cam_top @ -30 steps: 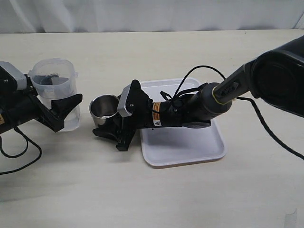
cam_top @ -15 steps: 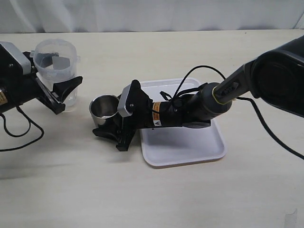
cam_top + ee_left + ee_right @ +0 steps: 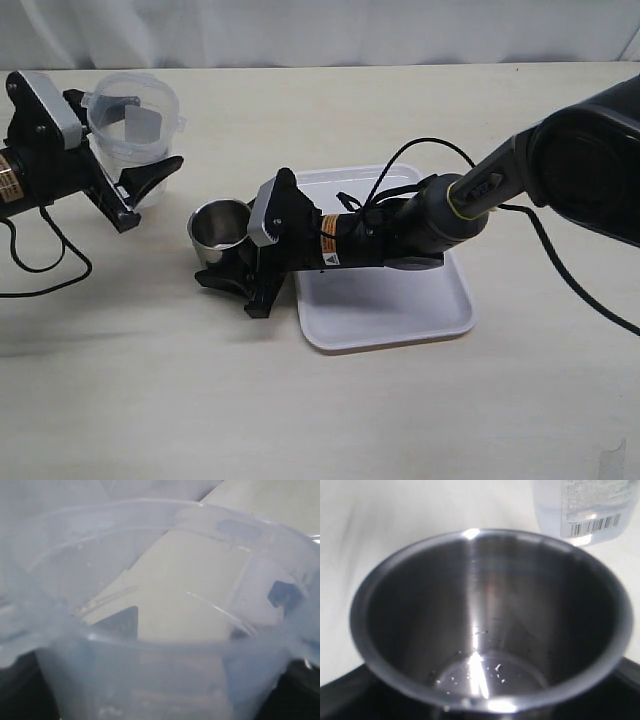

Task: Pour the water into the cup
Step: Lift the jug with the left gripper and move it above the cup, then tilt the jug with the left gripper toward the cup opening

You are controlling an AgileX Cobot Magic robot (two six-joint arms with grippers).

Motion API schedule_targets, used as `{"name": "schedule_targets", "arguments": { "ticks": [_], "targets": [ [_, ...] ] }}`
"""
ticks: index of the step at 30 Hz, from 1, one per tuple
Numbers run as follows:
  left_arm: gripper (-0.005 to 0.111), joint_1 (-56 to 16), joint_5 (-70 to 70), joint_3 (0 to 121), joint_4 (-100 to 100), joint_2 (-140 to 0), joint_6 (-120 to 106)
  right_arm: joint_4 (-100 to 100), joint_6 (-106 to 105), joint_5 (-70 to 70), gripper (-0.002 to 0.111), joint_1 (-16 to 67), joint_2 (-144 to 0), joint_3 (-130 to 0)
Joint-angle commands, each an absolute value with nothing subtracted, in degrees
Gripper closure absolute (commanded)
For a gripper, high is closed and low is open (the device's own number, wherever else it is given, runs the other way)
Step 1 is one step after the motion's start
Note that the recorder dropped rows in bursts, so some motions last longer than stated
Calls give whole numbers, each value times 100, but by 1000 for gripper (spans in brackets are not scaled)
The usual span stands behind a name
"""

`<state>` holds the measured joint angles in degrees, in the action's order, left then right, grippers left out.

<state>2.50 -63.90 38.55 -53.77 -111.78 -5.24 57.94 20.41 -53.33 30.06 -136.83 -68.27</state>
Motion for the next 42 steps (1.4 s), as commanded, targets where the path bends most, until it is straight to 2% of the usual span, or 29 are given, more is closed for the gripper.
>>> {"name": "schedule_targets", "arguments": {
  "ticks": [1, 24, 42],
  "targets": [
    [107, 100, -6518, 3913, -5331, -11142, -1028, 5871, 2033, -5234, 104, 3010, -13664, -6835],
    [107, -333, -6172, 3913, -5128, -11142, -3042, 5871, 2033, -5234, 104, 3010, -13664, -6835],
    [107, -333, -6202, 3913, -4876, -11142, -4578, 5871, 2033, -5234, 104, 3010, -13664, -6835]
  ]
}}
